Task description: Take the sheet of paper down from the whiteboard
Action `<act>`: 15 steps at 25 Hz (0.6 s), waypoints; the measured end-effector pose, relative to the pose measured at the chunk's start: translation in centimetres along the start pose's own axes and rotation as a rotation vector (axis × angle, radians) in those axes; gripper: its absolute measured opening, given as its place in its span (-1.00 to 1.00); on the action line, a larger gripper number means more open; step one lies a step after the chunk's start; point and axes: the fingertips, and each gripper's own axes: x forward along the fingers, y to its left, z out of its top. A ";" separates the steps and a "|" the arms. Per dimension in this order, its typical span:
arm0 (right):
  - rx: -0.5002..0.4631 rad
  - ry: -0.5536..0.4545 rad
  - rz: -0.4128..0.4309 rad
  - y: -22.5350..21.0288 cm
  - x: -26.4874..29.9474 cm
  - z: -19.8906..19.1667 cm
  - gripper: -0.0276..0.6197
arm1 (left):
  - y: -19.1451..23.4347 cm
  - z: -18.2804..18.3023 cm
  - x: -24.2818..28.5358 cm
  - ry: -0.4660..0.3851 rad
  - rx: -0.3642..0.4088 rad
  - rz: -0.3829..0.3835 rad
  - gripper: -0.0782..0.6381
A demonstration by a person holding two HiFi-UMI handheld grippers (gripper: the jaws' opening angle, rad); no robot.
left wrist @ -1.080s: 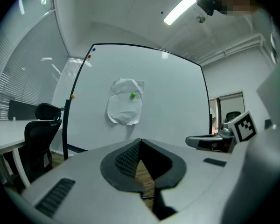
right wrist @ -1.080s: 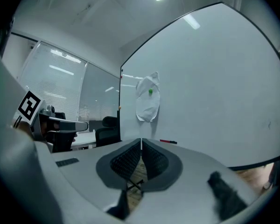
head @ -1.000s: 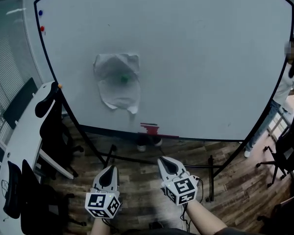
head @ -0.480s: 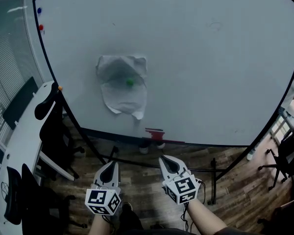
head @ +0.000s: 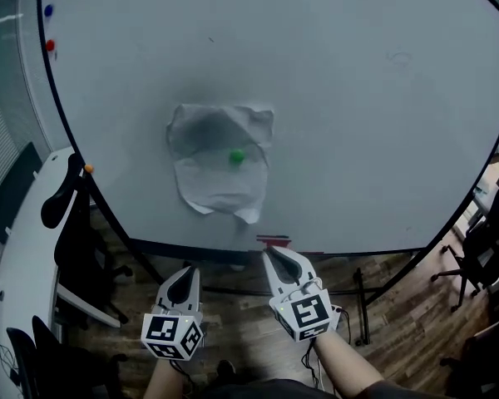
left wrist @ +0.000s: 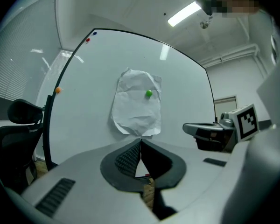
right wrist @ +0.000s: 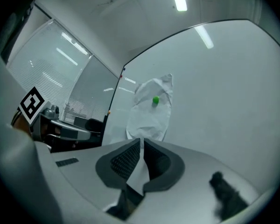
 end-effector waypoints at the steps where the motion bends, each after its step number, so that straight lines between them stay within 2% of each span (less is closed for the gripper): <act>1: -0.017 -0.011 -0.016 0.1 0.9 0.8 -0.84 | 0.6 0.3 0.6 -0.001 0.003 -0.013 -0.74; 10: -0.054 -0.059 -0.191 -1.2 7.0 5.4 -0.84 | 5.2 1.6 4.5 -0.008 0.003 -0.096 -0.74; 15: -0.099 -0.060 -0.231 -1.1 8.6 6.6 -0.83 | 6.7 2.4 5.2 -0.023 0.020 -0.121 -0.74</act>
